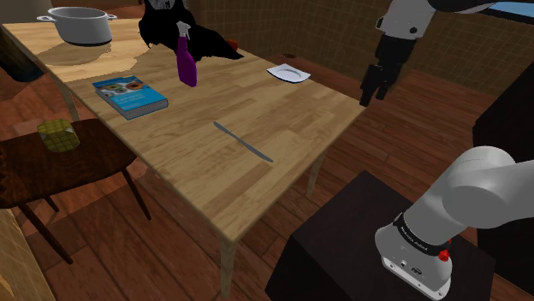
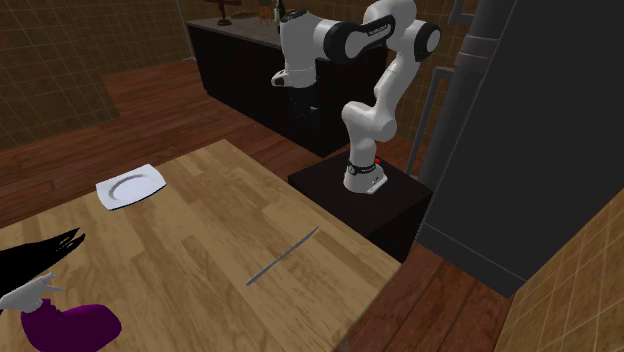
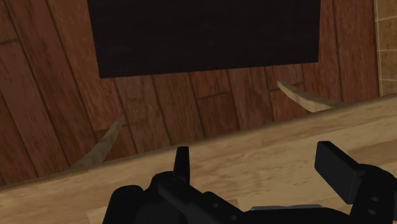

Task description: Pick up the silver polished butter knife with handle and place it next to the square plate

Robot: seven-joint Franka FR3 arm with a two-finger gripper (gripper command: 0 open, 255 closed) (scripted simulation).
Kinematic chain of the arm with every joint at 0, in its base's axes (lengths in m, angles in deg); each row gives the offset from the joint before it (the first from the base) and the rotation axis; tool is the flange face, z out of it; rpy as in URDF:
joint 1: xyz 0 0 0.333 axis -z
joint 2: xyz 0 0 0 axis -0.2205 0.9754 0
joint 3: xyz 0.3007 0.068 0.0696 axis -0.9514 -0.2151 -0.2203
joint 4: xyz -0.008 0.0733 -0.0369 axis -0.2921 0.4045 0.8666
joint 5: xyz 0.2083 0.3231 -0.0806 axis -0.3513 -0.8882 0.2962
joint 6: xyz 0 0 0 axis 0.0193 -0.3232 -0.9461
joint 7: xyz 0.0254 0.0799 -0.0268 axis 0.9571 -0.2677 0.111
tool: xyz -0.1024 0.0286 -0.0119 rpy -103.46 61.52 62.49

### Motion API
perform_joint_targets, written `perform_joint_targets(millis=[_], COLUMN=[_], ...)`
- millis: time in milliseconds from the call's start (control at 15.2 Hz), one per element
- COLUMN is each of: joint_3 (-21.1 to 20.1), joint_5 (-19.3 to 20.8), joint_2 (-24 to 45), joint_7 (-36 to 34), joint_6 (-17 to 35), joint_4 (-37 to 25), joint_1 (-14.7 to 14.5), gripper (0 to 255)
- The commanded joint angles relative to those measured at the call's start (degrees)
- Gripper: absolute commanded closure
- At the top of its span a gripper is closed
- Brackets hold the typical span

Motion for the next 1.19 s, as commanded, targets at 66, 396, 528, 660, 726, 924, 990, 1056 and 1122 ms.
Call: perform_joint_targets(millis=[66,396,528,660,726,924,990,1056,1122], joint_3=[-0.6,-3.8,-5.1,-6.3,-6.9,-8.7,-9.3,-9.8,-10.4], joint_5=[-0.5,-2.4,-2.9,-3.3,-3.4,-3.4,-3.3,-3.1,-2.9], joint_2=[1.4,9.4,12.9,16.5,18.4,24.0,25.9,27.9,29.8], joint_7=[-0.4,-2.6,-3.4,-4.2,-4.7,-6.0,-6.5,-7.0,-7.6], joint_6=[1.7,10.2,13.3,16.3,17.7,21.7,22.9,24.1,25.2], joint_4=[0.0,-1.0,-2.0,-3.2,-3.9,-6.5,-7.5,-8.5,-9.6], joint_1=[-0.5,-2.5,-3.2,-3.9,-4.2,-5.0,-5.3,-5.5,-5.7], gripper=[0,0,0,0,0,0,0,0,0])
